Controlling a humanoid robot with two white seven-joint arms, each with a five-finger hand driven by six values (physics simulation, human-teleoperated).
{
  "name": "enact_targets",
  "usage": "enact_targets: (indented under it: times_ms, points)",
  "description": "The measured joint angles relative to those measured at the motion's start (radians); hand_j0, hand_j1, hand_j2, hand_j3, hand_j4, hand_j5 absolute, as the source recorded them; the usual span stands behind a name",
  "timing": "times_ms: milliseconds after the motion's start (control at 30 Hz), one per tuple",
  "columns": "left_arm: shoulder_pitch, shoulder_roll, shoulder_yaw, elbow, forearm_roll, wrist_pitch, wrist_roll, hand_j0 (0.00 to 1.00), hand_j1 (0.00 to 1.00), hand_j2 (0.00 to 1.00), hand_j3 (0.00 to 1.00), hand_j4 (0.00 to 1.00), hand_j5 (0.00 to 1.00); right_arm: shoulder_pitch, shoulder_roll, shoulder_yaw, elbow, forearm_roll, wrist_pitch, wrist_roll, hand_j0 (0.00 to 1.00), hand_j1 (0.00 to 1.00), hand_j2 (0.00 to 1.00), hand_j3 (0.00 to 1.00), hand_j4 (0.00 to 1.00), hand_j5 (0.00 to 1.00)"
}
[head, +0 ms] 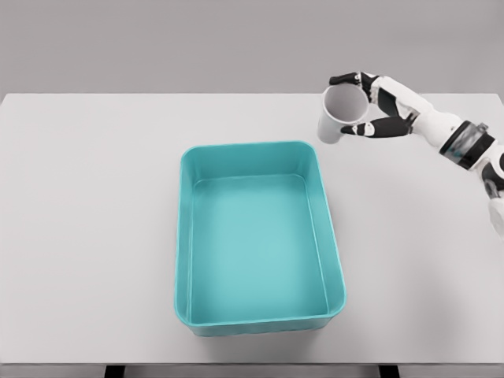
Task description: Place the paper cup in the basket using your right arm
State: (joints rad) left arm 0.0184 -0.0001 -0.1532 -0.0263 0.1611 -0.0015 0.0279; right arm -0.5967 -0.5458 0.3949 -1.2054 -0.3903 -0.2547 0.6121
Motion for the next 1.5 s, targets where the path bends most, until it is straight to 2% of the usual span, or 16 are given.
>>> enact_targets:
  times_ms: [233,400,567,733,867,933,967,1067,1267,1367,1433,1500]
  points:
    - [0.000,0.000,0.000,0.000,0.000,0.000,0.000,1.00,1.00,1.00,1.00,1.00,1.00,0.049,-0.016,-0.063,-0.213,0.026,-0.047,-0.001,0.77,0.77,0.77,0.77,0.77,0.77]
    - [0.000,0.000,0.000,0.000,0.000,0.000,0.000,1.00,1.00,1.00,1.00,1.00,1.00,0.075,-0.018,-0.027,-0.399,0.168,-0.062,-0.001,0.77,0.77,0.77,0.77,0.77,0.77]
    - [0.002,0.000,0.000,0.000,0.000,0.000,0.000,1.00,1.00,1.00,1.00,1.00,1.00,0.083,-0.018,0.051,-0.511,0.320,-0.065,0.000,0.77,0.77,0.77,0.77,0.77,0.77]
    - [0.000,0.000,0.000,0.000,0.000,0.000,0.000,1.00,1.00,1.00,1.00,1.00,1.00,0.091,-0.017,0.182,-0.541,0.495,-0.063,0.000,0.75,0.75,0.75,0.75,0.75,0.75]
    - [0.000,0.000,0.000,0.000,0.000,0.000,0.000,1.00,1.00,1.00,1.00,1.00,1.00,0.095,-0.016,0.232,-0.546,0.611,-0.055,0.000,0.77,0.77,0.77,0.77,0.77,0.77]
    - [0.002,0.000,0.000,0.000,0.000,0.000,0.000,1.00,1.00,1.00,1.00,1.00,1.00,0.095,-0.016,0.243,-0.547,0.647,-0.053,0.000,0.86,0.86,0.86,0.86,0.86,0.86]
    - [0.000,0.000,0.000,0.000,0.000,0.000,0.000,1.00,1.00,1.00,1.00,1.00,1.00,0.095,-0.014,0.247,-0.547,0.664,-0.052,0.000,0.99,0.99,0.99,0.99,0.99,0.99]
    - [0.000,0.000,0.000,0.000,0.000,0.000,0.000,1.00,1.00,1.00,1.00,1.00,1.00,0.095,-0.008,0.254,-0.547,0.717,-0.052,-0.001,1.00,1.00,1.00,1.00,1.00,1.00]
    - [0.002,0.000,0.001,0.000,0.000,0.000,0.000,1.00,1.00,1.00,1.00,1.00,1.00,0.098,-0.004,0.254,-0.548,0.750,-0.059,-0.001,1.00,1.00,1.00,1.00,1.00,1.00]
    - [0.000,0.000,0.000,0.000,0.000,0.000,0.000,1.00,1.00,1.00,1.00,1.00,1.00,0.103,-0.002,0.217,-0.548,0.745,-0.086,-0.001,1.00,1.00,1.00,1.00,1.00,1.00]
    - [0.000,0.000,0.000,0.000,0.000,0.000,0.000,1.00,1.00,1.00,1.00,1.00,1.00,0.115,-0.004,0.177,-0.548,0.715,-0.111,-0.001,1.00,1.00,1.00,1.00,1.00,1.00]
    - [0.002,0.000,0.000,0.000,0.000,0.000,0.000,1.00,1.00,1.00,1.00,1.00,1.00,0.143,-0.008,0.110,-0.548,0.626,-0.135,-0.001,1.00,1.00,1.00,1.00,1.00,1.00]
